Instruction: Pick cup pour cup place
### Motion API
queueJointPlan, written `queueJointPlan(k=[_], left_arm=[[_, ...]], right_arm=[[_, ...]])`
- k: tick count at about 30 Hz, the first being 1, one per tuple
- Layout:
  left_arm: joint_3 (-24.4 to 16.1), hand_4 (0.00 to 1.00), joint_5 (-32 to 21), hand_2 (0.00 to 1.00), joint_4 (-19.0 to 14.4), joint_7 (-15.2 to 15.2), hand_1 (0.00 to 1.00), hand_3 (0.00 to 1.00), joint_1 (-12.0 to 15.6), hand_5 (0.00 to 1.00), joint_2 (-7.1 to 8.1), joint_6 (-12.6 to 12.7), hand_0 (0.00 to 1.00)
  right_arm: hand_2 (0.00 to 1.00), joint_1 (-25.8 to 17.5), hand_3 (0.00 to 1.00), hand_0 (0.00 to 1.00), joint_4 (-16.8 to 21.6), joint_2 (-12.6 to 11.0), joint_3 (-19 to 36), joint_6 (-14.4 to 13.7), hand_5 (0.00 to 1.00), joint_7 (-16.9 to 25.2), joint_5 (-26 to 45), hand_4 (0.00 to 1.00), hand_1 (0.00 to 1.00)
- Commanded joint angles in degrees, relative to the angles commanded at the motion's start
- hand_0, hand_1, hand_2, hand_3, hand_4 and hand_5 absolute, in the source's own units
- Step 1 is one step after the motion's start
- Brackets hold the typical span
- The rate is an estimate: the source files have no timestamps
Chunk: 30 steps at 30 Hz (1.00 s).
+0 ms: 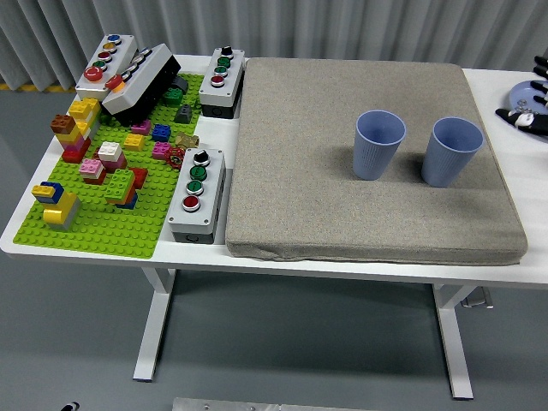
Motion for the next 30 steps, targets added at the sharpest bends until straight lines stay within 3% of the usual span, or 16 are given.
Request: queueJointPlan(k=[5, 9, 10, 15, 16, 17, 23, 30], left_arm=[[-0.3, 0.635, 0.1, 0.880, 0.0, -0.1, 0.819, 0.794, -0.4, 0.998, 0.07, 0.2, 0.841], [-0.5, 0.635, 0.2, 0.880, 0.0, -0.2, 0.819, 0.794, -0.7, 0.998, -0.11, 0.3, 0.841], [-0.5, 0.636, 0.2, 0.881, 0.0, -0.3, 0.819, 0.794, -0.8, 0.998, -0.23, 0.3, 0.841], [0.2, 0.636, 0.0, 0.881, 0.0, -0.3, 0.819, 0.794, -1.0, 0.998, -0.71, 0.2, 0.841], [0.4, 0.635, 0.0, 0.881, 0.0, -0.3, 0.818, 0.793, -1.1, 0.998, -0.79, 0.2, 0.841], [0.8, 0.635, -0.2, 0.881, 0.0, -0.3, 0.818, 0.793, -1.1, 0.998, -0.89, 0.1, 0.841], [1.6, 0.634, -0.7, 0.881, 0.0, -0.2, 0.818, 0.793, -1.0, 0.998, -1.14, 0.0, 0.841], [1.7, 0.633, -0.8, 0.881, 0.0, -0.2, 0.817, 0.793, -1.1, 0.998, -1.24, 0.0, 0.841]], right_arm=[[0.998, 2.8, 0.998, 0.966, -1.9, -0.7, 1.8, -2.4, 0.340, 1.5, 0.9, 0.888, 0.944], [0.998, 4.6, 0.998, 0.966, -3.6, -0.4, 2.3, -6.8, 0.340, 3.8, 3.0, 0.888, 0.944], [0.863, 5.4, 0.881, 0.893, -4.5, -0.1, 2.1, -8.9, 0.641, 5.3, 4.6, 0.831, 0.836], [0.863, 9.0, 0.881, 0.893, -9.2, 2.2, 0.8, -20.0, 0.641, 12.8, 12.0, 0.831, 0.836], [0.720, 9.6, 0.749, 0.813, -10.0, 2.6, 0.7, -21.5, 0.990, 13.9, 13.2, 0.774, 0.729], [0.720, 10.3, 0.749, 0.813, -11.2, 3.4, 0.9, -22.6, 0.990, 15.2, 14.6, 0.774, 0.729], [0.714, 11.3, 0.738, 0.808, -14.7, 6.2, 1.8, -22.5, 0.998, 16.7, 17.3, 0.767, 0.721], [0.720, 11.0, 0.743, 0.816, -15.1, 7.2, 1.9, -22.3, 0.998, 16.1, 16.8, 0.761, 0.727]])
